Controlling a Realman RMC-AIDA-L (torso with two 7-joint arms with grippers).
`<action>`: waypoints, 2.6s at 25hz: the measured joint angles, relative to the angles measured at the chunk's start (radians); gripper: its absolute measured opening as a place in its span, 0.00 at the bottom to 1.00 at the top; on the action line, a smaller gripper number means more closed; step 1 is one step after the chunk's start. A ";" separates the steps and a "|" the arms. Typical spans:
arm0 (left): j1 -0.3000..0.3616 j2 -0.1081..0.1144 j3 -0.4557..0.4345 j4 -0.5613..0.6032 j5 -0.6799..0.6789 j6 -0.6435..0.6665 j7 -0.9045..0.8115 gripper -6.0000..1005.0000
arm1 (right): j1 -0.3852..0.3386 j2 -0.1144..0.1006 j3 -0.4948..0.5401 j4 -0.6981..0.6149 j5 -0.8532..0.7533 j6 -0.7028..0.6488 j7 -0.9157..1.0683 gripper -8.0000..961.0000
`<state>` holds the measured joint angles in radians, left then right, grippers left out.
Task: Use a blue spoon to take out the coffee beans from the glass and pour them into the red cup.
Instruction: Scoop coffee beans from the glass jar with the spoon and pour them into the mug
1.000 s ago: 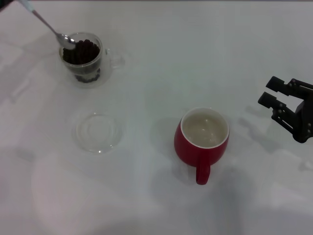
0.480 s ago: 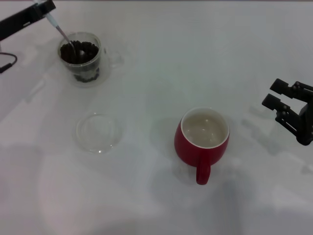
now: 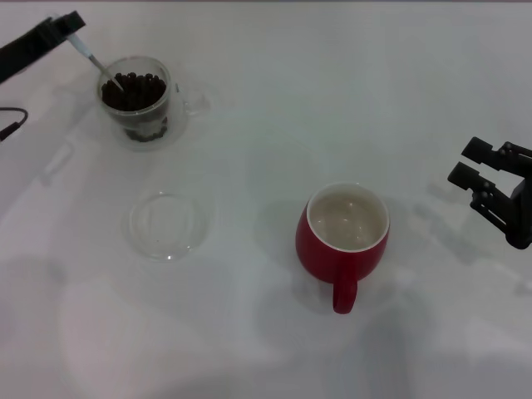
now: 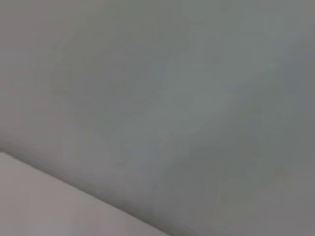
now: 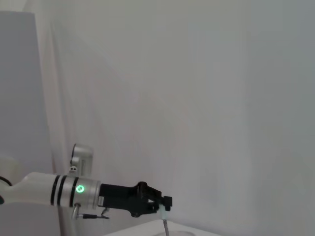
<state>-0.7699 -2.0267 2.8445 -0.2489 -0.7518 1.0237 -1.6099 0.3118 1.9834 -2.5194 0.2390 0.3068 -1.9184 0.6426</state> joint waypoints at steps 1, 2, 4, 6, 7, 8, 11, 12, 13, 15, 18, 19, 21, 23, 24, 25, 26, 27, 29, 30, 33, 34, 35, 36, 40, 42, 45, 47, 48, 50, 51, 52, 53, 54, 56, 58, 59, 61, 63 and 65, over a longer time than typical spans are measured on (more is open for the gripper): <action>0.007 0.001 0.000 0.000 -0.013 0.006 -0.011 0.13 | 0.000 0.001 0.000 0.000 0.000 0.000 0.000 0.40; 0.016 0.002 0.000 0.000 -0.030 0.017 -0.023 0.13 | 0.001 0.001 0.000 0.000 0.000 0.000 0.000 0.40; 0.032 0.005 0.000 0.000 -0.060 0.037 -0.044 0.13 | 0.002 0.001 0.000 -0.001 0.000 0.001 0.003 0.40; 0.043 0.007 0.000 0.001 -0.079 0.050 -0.060 0.13 | 0.004 0.002 0.001 -0.001 0.000 0.001 0.005 0.40; 0.054 0.010 0.000 0.001 -0.091 0.059 -0.081 0.13 | 0.006 0.002 0.001 -0.001 0.000 0.001 0.007 0.40; 0.056 0.011 -0.001 0.001 -0.093 0.061 -0.087 0.13 | 0.007 0.002 0.001 -0.001 0.000 0.001 0.010 0.40; 0.067 0.013 -0.001 0.004 -0.099 0.072 -0.117 0.13 | 0.011 0.002 0.001 -0.002 0.001 0.001 0.017 0.40; 0.069 0.014 -0.001 0.006 -0.100 0.075 -0.125 0.13 | 0.012 0.002 0.001 -0.002 0.001 0.001 0.018 0.40; 0.072 0.014 -0.003 0.008 -0.100 0.078 -0.133 0.13 | 0.013 0.001 0.001 -0.003 0.001 0.001 0.019 0.40; 0.077 0.016 -0.007 0.009 -0.101 0.082 -0.152 0.13 | 0.013 0.001 0.001 -0.003 0.001 0.001 0.020 0.40; 0.085 0.019 -0.006 0.013 -0.117 0.090 -0.171 0.13 | 0.014 0.001 0.001 -0.002 0.003 0.008 0.023 0.40; 0.090 0.023 -0.005 0.020 -0.126 0.095 -0.176 0.13 | 0.014 0.002 0.001 -0.002 0.003 0.010 0.025 0.40; 0.098 0.034 -0.004 0.040 -0.140 0.105 -0.182 0.13 | 0.015 0.002 0.001 -0.002 0.004 0.015 0.028 0.40; 0.104 0.046 -0.006 0.057 -0.149 0.116 -0.187 0.13 | 0.015 0.002 0.001 -0.002 0.004 0.017 0.028 0.40; 0.107 0.050 -0.008 0.062 -0.152 0.123 -0.191 0.13 | 0.016 0.002 0.001 -0.002 0.003 0.018 0.028 0.40; 0.110 0.054 -0.009 0.066 -0.155 0.131 -0.195 0.13 | 0.018 0.002 0.001 -0.002 0.003 0.019 0.028 0.40; 0.113 0.056 -0.009 0.068 -0.160 0.141 -0.199 0.13 | 0.020 0.002 0.001 -0.003 0.004 0.021 0.028 0.40; 0.117 0.058 -0.008 0.070 -0.165 0.153 -0.201 0.13 | 0.023 0.002 0.001 -0.003 0.004 0.023 0.028 0.40; 0.122 0.061 -0.006 0.071 -0.171 0.173 -0.203 0.13 | 0.026 0.002 0.001 -0.003 0.004 0.029 0.028 0.40; 0.123 0.061 -0.005 0.071 -0.173 0.183 -0.203 0.13 | 0.028 0.002 0.001 -0.003 0.004 0.031 0.028 0.40; 0.124 0.062 -0.003 0.071 -0.173 0.215 -0.203 0.13 | 0.039 0.002 -0.001 -0.002 0.003 0.033 0.028 0.40; 0.124 0.062 -0.003 0.071 -0.172 0.223 -0.203 0.13 | 0.039 0.002 -0.001 -0.002 0.003 0.033 0.028 0.40; 0.124 0.062 -0.003 0.072 -0.170 0.235 -0.203 0.13 | 0.042 0.002 -0.001 -0.002 0.003 0.033 0.028 0.40; 0.123 0.062 -0.002 0.072 -0.168 0.248 -0.203 0.13 | 0.044 0.002 -0.001 -0.002 0.003 0.034 0.028 0.40; 0.113 0.061 -0.001 0.073 -0.144 0.290 -0.217 0.13 | 0.055 0.003 0.000 -0.001 0.005 0.034 0.027 0.40; 0.106 0.057 0.000 0.074 -0.126 0.306 -0.227 0.13 | 0.058 0.004 0.001 -0.001 0.012 0.036 0.025 0.40; 0.094 0.048 0.000 0.084 -0.091 0.325 -0.243 0.13 | 0.059 0.008 0.001 -0.001 0.027 0.046 0.020 0.40; 0.090 0.046 0.000 0.099 -0.072 0.330 -0.247 0.13 | 0.058 0.012 0.001 0.000 0.042 0.054 0.020 0.40; 0.087 0.045 0.000 0.110 -0.061 0.331 -0.248 0.13 | 0.057 0.014 0.001 0.001 0.049 0.056 0.018 0.40; 0.079 0.044 0.000 0.129 -0.037 0.336 -0.251 0.13 | 0.055 0.015 0.001 0.001 0.061 0.060 0.010 0.40; 0.073 0.043 0.000 0.138 -0.023 0.342 -0.253 0.13 | 0.054 0.015 0.001 0.000 0.066 0.061 0.003 0.40; 0.069 0.041 0.000 0.143 -0.013 0.346 -0.254 0.13 | 0.054 0.016 0.001 -0.001 0.072 0.063 -0.003 0.40; 0.063 0.038 0.000 0.151 0.002 0.352 -0.256 0.13 | 0.054 0.017 0.001 -0.002 0.080 0.065 -0.006 0.40; 0.058 0.036 0.000 0.156 0.011 0.357 -0.258 0.13 | 0.054 0.018 0.001 -0.004 0.088 0.069 -0.008 0.40; 0.045 0.028 0.000 0.165 0.038 0.367 -0.264 0.13 | 0.054 0.019 0.001 -0.004 0.102 0.074 -0.008 0.40; 0.033 0.021 0.000 0.174 0.061 0.374 -0.269 0.13 | 0.053 0.019 0.001 -0.005 0.117 0.080 -0.009 0.40; 0.029 0.018 -0.001 0.178 0.070 0.376 -0.269 0.13 | 0.053 0.019 0.001 -0.007 0.126 0.084 -0.009 0.40; 0.018 0.008 -0.001 0.184 0.089 0.378 -0.269 0.13 | 0.050 0.020 0.002 -0.012 0.138 0.091 -0.009 0.40; 0.008 -0.002 0.000 0.189 0.108 0.379 -0.269 0.13 | 0.047 0.020 0.002 -0.017 0.145 0.096 -0.009 0.40; -0.004 -0.015 -0.001 0.192 0.137 0.378 -0.269 0.13 | 0.045 0.020 0.002 -0.018 0.147 0.098 -0.009 0.40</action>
<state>-0.7739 -2.0420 2.8439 -0.0574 -0.6152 1.4019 -1.8785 0.3570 2.0033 -2.5171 0.2213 0.4533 -1.8199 0.6333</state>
